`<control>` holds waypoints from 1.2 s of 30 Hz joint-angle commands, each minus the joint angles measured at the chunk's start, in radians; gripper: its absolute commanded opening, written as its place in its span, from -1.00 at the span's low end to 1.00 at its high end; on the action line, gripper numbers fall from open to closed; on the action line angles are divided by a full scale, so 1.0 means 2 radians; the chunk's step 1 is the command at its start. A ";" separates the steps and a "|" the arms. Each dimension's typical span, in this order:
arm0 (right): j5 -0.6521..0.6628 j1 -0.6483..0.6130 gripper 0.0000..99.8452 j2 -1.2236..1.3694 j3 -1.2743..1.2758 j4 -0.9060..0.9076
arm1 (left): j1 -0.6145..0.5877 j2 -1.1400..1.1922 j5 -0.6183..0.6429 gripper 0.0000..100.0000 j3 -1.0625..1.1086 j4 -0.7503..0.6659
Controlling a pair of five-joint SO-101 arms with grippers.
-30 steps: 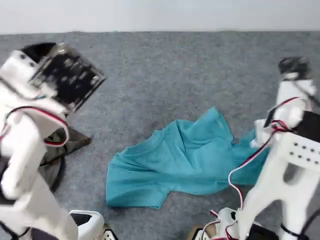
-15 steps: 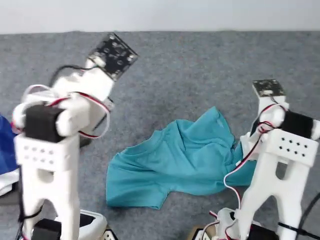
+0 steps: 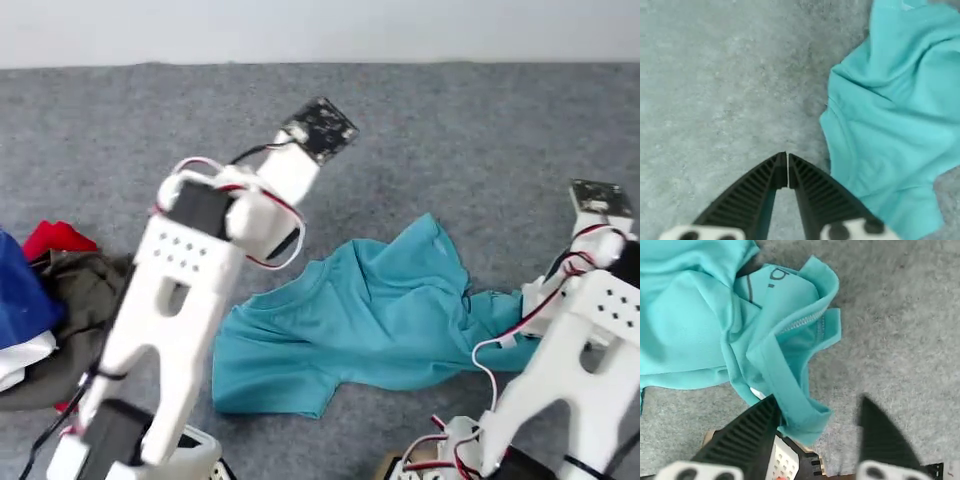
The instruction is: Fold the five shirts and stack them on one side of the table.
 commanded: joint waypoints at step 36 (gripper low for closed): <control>0.334 0.016 -0.71 -0.129 0.217 0.021 | -0.004 0.017 0.000 -0.97 -0.040 0.058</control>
